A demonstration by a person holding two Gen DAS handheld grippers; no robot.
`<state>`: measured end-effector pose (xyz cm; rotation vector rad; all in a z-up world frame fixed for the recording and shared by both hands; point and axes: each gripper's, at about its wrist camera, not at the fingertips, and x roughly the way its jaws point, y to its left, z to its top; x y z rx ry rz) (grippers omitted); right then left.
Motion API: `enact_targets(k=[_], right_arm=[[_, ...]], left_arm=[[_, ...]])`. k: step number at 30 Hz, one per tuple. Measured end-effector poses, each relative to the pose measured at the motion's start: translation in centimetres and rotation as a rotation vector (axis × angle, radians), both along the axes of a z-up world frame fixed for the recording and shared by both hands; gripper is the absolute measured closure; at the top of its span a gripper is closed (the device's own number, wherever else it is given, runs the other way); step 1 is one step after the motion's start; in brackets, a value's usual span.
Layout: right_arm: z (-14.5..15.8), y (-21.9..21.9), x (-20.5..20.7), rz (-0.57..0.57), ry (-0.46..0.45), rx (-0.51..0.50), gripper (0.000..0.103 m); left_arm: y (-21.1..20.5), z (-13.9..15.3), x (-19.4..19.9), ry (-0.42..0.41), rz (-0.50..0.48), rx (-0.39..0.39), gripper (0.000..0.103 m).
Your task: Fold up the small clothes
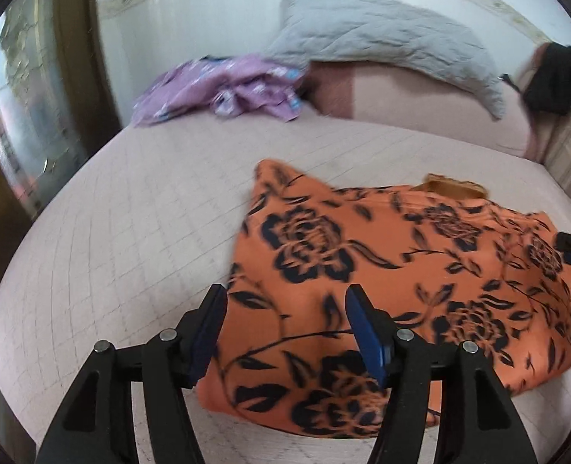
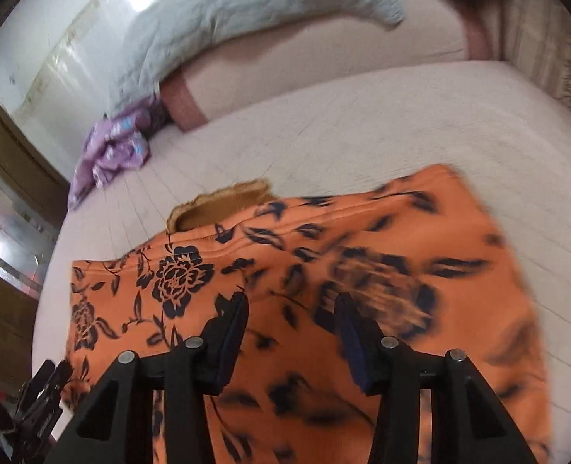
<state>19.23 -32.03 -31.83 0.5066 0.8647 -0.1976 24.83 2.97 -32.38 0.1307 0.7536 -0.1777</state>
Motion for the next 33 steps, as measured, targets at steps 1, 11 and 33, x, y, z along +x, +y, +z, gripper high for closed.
enact_targets(k=[1,11,33], right_arm=[[0.6,-0.6,-1.8,-0.013,-0.020,0.017,0.053],[0.6,-4.6,-13.4,-0.216,-0.107,0.305,0.047],[-4.9,-6.3,-11.1,-0.389,-0.146,0.331,0.077]], left_arm=[[-0.3,0.0,-0.2,-0.006,-0.010,0.010,0.035],[0.0,-3.2,0.9,0.129,0.033,0.103,0.024],[4.3,-0.1,2.8,0.154,0.130,-0.083,0.024]])
